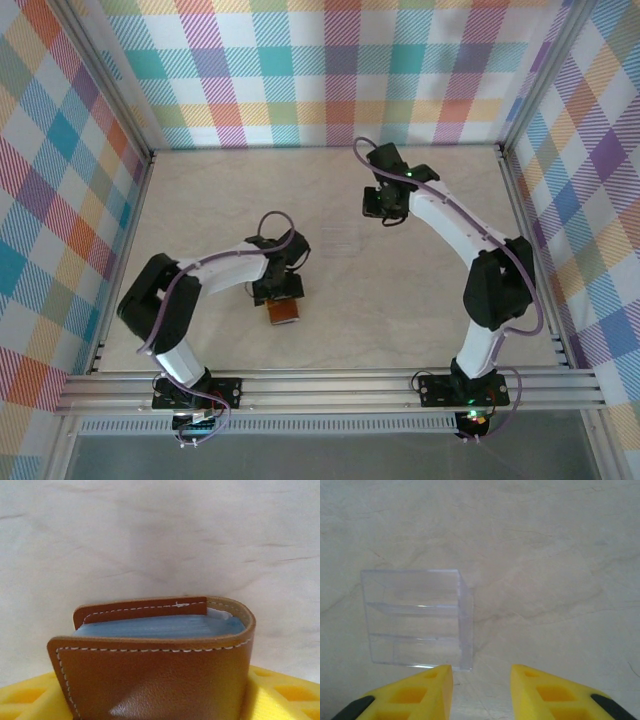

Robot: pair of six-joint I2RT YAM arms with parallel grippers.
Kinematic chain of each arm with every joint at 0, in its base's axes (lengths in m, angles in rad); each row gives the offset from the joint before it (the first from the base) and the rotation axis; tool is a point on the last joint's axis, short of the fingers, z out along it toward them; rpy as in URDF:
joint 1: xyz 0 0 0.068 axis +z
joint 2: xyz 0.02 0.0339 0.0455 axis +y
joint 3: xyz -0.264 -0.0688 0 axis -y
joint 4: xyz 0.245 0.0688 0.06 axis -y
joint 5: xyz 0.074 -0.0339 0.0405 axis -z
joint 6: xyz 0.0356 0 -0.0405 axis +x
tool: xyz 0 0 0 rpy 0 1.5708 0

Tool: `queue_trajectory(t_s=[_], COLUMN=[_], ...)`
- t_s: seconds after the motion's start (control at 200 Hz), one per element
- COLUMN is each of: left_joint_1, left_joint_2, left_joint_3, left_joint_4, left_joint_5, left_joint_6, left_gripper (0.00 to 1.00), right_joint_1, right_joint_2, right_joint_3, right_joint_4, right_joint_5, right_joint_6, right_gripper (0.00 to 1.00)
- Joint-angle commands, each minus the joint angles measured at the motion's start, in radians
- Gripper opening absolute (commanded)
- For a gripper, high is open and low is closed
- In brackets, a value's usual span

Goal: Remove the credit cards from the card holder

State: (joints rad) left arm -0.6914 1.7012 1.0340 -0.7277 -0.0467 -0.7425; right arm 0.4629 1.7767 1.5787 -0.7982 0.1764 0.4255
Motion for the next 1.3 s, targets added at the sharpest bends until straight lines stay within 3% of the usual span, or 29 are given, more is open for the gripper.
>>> queue_trajectory(t_s=[0.0, 0.29, 0.51, 0.735, 0.93, 1.135, 1.3], left_joint_1=[-0.054, -0.115, -0.114, -0.111, -0.051, 0.024, 0.067], left_joint_2=[0.082, 0.286, 0.290, 0.134, -0.007, -0.091, -0.116], left_joint_3=[0.104, 0.375, 0.414, 0.308, 0.155, 0.033, -0.032], left_joint_4=[-0.060, -0.169, -0.200, -0.134, -0.006, 0.084, 0.142], left_joint_5=[-0.002, 0.025, 0.010, 0.017, 0.137, 0.243, 0.324], left_joint_6=[0.026, 0.172, 0.213, 0.189, 0.153, 0.149, 0.149], left_gripper=[0.73, 0.72, 0.87, 0.87, 0.84, 0.75, 0.66], right_joint_1=[-0.030, -0.044, -0.040, -0.017, 0.019, 0.119, 0.172], right_joint_2=[-0.068, -0.165, -0.198, -0.250, -0.252, -0.175, -0.084], right_joint_3=[-0.074, -0.243, -0.329, -0.437, -0.552, -0.624, -0.612], right_joint_4=[0.031, 0.049, 0.071, 0.138, 0.319, 0.522, 0.578], right_joint_5=[-0.035, -0.093, -0.184, -0.312, -0.511, -0.594, -0.594], right_joint_6=[-0.014, -0.009, 0.022, 0.104, 0.221, 0.334, 0.373], right_gripper=[0.36, 0.35, 0.32, 0.34, 0.36, 0.39, 0.41])
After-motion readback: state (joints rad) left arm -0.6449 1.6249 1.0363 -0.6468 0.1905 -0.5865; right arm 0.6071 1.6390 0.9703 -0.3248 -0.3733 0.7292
